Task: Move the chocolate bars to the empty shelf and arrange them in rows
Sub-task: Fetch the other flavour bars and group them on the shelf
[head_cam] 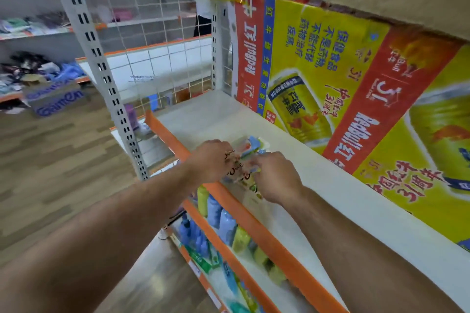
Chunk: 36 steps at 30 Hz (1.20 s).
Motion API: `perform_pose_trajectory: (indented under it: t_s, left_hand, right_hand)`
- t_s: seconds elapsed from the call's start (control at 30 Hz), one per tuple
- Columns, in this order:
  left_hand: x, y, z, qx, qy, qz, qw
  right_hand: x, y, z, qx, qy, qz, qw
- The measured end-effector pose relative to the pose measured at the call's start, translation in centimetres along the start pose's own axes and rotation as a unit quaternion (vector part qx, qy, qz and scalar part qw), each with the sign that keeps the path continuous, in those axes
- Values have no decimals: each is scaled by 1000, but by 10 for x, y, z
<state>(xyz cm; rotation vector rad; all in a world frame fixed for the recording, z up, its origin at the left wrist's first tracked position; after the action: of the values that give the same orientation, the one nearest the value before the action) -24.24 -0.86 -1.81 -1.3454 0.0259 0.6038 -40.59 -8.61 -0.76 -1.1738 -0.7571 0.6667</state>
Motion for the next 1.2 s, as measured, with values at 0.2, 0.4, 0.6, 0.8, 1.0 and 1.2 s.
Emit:
perform_pose_trajectory:
  t_s: [0.2,0.4,0.6,0.8,1.0,1.2]
  left_hand:
    - [8,-7,-48,91,-45,-37,994]
    - [-1,-13,-59,133,-22,-105,985]
    - [0,-20,-46,65,26,-45,997]
    - [-14,-13,-7,35,90,-3,995]
    - [-49,14,48,44,155,8,987]
    - [-86,54,91,46,178,47,982]
  right_hand:
    - [-12,-2,-47,71,-66,55,994]
    - [-22,-6,-58,99,-78,87,988]
    - [-19,-9,-37,73,-74,71,992]
    - [-15,3,13,56,-14,-33,998]
    - [-15,17,94,53,73,-56,994]
    - [-26,40,187,44,135,-61,988]
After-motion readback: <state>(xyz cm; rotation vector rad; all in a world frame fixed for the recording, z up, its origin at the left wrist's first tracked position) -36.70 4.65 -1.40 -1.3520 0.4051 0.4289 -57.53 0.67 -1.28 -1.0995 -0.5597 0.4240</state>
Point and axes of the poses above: each hand's wrist, its own z-axis away from the middle knuckle, its own y-axis out of the palm, x = y × z, the point moved 2 cm from there along -z, towards the middle knuckle, and after that the axes turned 15 degrees about x, right-handed, at the moved point
